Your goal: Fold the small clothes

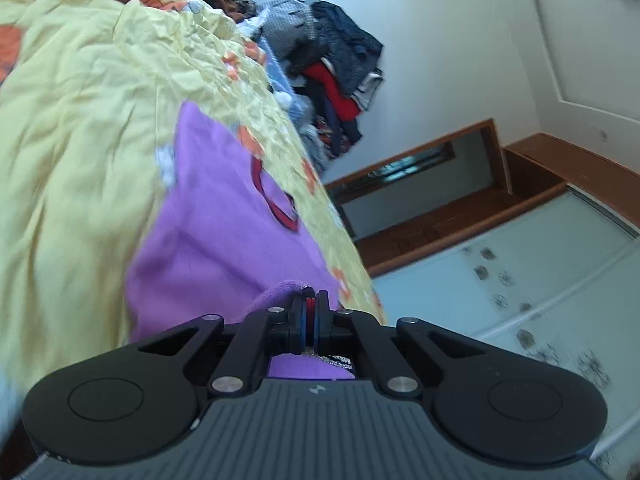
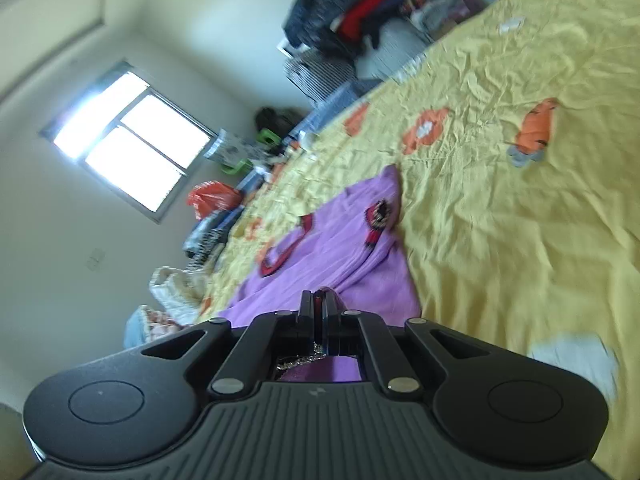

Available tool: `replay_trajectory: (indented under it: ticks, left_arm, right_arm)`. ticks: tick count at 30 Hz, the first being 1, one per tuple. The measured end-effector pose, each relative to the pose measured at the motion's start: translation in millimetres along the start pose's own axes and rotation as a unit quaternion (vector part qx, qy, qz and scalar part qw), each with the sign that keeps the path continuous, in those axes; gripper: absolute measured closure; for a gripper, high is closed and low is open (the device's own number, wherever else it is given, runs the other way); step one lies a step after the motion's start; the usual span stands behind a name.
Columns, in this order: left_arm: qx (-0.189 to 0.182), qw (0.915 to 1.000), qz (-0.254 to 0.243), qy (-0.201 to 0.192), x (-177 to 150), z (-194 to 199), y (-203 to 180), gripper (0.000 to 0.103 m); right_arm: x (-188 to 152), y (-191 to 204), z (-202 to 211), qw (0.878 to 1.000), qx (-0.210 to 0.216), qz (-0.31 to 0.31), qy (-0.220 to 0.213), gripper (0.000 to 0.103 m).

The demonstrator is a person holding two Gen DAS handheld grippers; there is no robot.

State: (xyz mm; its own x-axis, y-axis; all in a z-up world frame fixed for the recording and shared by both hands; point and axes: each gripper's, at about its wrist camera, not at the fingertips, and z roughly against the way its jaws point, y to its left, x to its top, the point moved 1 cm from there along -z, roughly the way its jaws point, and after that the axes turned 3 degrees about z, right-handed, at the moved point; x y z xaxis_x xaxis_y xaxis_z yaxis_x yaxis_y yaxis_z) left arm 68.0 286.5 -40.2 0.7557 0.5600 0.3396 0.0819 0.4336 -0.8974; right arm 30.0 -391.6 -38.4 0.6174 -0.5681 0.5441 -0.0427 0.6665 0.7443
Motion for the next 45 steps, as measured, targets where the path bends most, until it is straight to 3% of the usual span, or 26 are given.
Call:
replay_trajectory:
  ticks: [6, 19, 27, 36, 38, 39, 40, 41, 44, 45]
  left_arm:
    - [0.044, 0.9989, 0.017, 0.006, 56.6, -55.8, 19.1, 0.101]
    - [0.056, 0.9964, 0.061, -0.018, 132.4, -116.2, 41.0, 0.101]
    - [0.075, 0.9916, 0.104, -0.016, 148.2, -133.5, 79.4, 0.101]
    - [0.089, 0.9869, 0.134, -0.015, 149.1, -140.6, 105.0, 0.099]
    - [0.093, 0.9835, 0.154, -0.023, 152.2, -134.2, 108.0, 0.082]
    - [0.100, 0.9822, 0.152, -0.045, 155.8, -124.7, 104.8, 0.075]
    - [0.115, 0.9812, 0.139, -0.068, 160.0, -113.7, 97.4, 0.050]
    - [0.129, 0.9804, 0.123, -0.085, 162.9, -102.2, 87.8, 0.031]
    - [0.125, 0.9882, 0.043, -0.076, 153.6, -79.6, 44.6, 0.031]
    - [0.142, 0.9875, 0.012, -0.066, 141.6, -78.6, 28.6, 0.031]
  right_arm:
    - [42.1, -22.0, -80.0, 0.999, -0.024, -0.022, 0.030, 0.100]
    - [110.2, -38.3, -185.9, 0.995, -0.040, -0.060, 0.062, 0.100]
    - [130.5, -48.5, -236.5, 0.992, -0.056, -0.064, 0.089, 0.100]
    - [136.8, -66.1, -264.8, 0.989, -0.070, -0.079, 0.102, 0.097]
    - [142.4, -65.9, -268.3, 0.990, -0.057, -0.083, 0.103, 0.079]
    - [145.5, -62.0, -265.5, 0.991, -0.049, -0.077, 0.099, 0.060]
    - [149.5, -54.5, -259.5, 0.993, -0.048, -0.057, 0.089, 0.035]
    - [153.4, -44.6, -250.3, 0.996, -0.053, -0.029, 0.072, 0.027]
    - [150.9, -7.7, -215.8, 0.993, -0.061, 0.081, 0.056, 0.027]
    - [143.3, 4.0, -203.7, 0.990, -0.065, 0.115, 0.056, 0.027]
